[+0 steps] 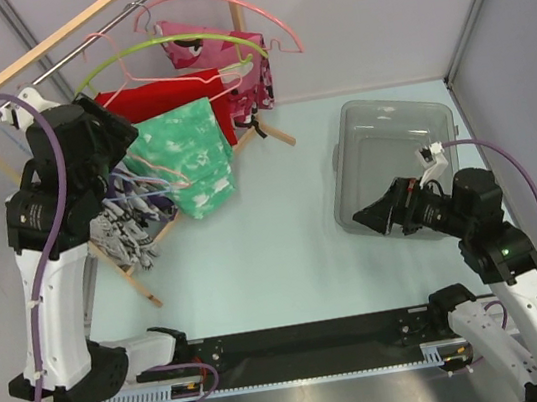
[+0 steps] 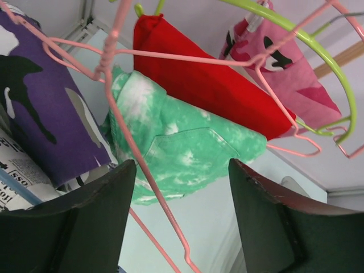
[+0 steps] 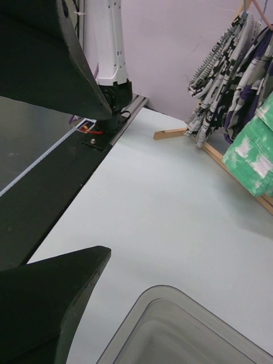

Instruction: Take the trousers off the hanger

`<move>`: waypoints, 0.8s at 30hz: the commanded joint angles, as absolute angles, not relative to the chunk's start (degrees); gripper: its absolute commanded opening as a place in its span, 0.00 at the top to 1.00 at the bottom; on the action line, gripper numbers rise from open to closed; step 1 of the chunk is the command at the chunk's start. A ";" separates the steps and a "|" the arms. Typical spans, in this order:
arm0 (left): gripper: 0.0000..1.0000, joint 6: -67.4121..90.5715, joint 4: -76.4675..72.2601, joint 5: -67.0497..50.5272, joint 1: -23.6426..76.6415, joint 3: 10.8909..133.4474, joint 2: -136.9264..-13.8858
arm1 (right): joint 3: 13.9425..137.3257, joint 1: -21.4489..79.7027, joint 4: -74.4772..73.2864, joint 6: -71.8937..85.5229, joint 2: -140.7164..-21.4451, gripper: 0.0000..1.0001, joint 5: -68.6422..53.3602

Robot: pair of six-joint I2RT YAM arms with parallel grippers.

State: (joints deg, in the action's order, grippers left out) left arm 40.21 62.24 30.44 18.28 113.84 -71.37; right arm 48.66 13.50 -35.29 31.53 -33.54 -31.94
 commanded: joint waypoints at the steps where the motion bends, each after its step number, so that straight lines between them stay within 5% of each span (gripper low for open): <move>1: 0.30 43.77 60.82 33.48 16.79 112.50 -70.75 | 50.54 13.80 -33.93 32.52 -32.87 0.00 -32.26; 24: 0.58 48.95 55.55 43.15 16.52 105.39 -69.61 | 50.89 13.89 -34.10 33.40 -31.73 0.00 -31.82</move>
State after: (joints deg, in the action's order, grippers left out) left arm 47.79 57.04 40.45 17.12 107.15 -70.50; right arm 48.66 13.56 -35.31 32.99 -32.34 -31.90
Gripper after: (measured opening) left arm 0.447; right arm 0.995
